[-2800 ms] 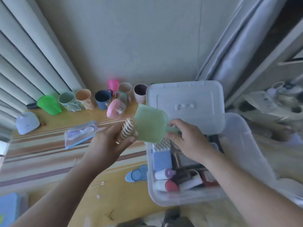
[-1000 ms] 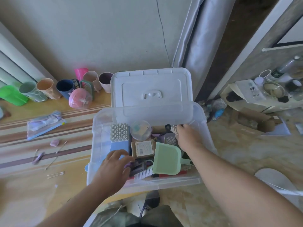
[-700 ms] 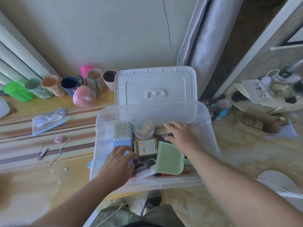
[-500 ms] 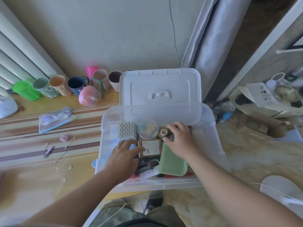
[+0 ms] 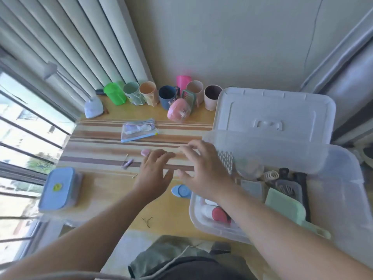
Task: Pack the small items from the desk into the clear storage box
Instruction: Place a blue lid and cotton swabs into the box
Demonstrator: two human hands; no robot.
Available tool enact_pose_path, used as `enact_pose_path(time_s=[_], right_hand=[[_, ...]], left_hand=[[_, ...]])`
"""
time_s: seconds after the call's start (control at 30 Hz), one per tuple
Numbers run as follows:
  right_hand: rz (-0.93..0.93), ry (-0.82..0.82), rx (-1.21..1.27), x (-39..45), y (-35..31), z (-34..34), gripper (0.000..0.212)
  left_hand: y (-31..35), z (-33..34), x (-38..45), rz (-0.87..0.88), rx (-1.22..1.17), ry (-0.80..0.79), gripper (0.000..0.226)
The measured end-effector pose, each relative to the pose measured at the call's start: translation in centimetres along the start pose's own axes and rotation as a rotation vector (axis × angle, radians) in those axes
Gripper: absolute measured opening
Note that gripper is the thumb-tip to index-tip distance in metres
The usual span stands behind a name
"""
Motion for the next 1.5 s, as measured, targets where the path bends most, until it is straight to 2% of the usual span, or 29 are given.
enact_pose_path(time_s=[0.1, 0.17, 0.27, 0.33, 0.47, 0.6, 0.7, 0.83, 0.97, 1.1, 1.2, 1.4, 1.5], right_hand=[[-0.014, -0.125, 0.015, 3.1, -3.4, 4.1, 0.063], [0.062, -0.219, -0.039, 4.8, -4.6, 6.9, 0.063], [0.253, -0.328, -0.207, 6.8, -5.4, 11.2, 0.060], [0.408, -0.426, -0.280, 7.7, -5.2, 14.0, 0.069], [0.692, -0.590, -0.374, 7.8, -2.6, 17.4, 0.089], [0.875, -0.643, -0.452, 5.9, 0.4, 18.0, 0.091], [0.948, -0.653, -0.432, 5.2, 1.4, 18.6, 0.092], [0.960, -0.612, -0.365, 5.1, 1.9, 19.5, 0.083], [0.887, -0.593, -0.328, 6.1, 1.0, 20.4, 0.065], [0.857, -0.479, -0.125, 7.8, -1.2, 21.9, 0.061], [0.834, -0.451, -0.090, 8.0, -2.2, 22.5, 0.059], [0.857, -0.419, -0.107, 6.9, -1.3, 21.5, 0.060], [0.877, -0.402, -0.113, 6.0, -0.8, 21.0, 0.057]], left_hand=[[-6.3, -0.1, -1.7, -0.075, 0.024, -0.087, 0.055], [-10.2, 0.3, -2.5, -0.094, -0.001, -0.138, 0.053], [-15.3, 0.5, -3.3, -0.169, -0.028, -0.208, 0.045], [-18.0, 0.7, -3.5, -0.199, -0.033, -0.294, 0.043], [-22.0, 1.3, -3.0, -0.159, -0.027, -0.449, 0.045], [-23.3, 1.8, -1.7, -0.113, 0.111, -0.592, 0.051], [-23.1, 2.4, -0.8, -0.081, 0.129, -0.606, 0.057], [-23.2, 3.3, 0.6, -0.166, 0.064, -0.558, 0.069], [-24.1, 3.8, 2.0, -0.111, 0.165, -0.605, 0.043], [-24.1, 4.0, 2.8, 0.021, 0.390, -0.620, 0.018], [-23.5, 4.9, 2.6, 0.111, 0.555, -0.636, 0.006], [-23.7, 3.7, 4.8, -0.050, 0.458, -0.460, 0.012], [-23.2, 2.5, 6.4, -0.087, 0.456, -0.528, 0.034]])
Point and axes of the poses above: each hand's wrist, its own x-axis towards the middle knuckle, its own z-axis out of the palm, y = z × x, the point moved 1 cm from there along x, towards the middle knuckle, and after that the axes turned 13 degrees about -y, right-handed, at the moved point
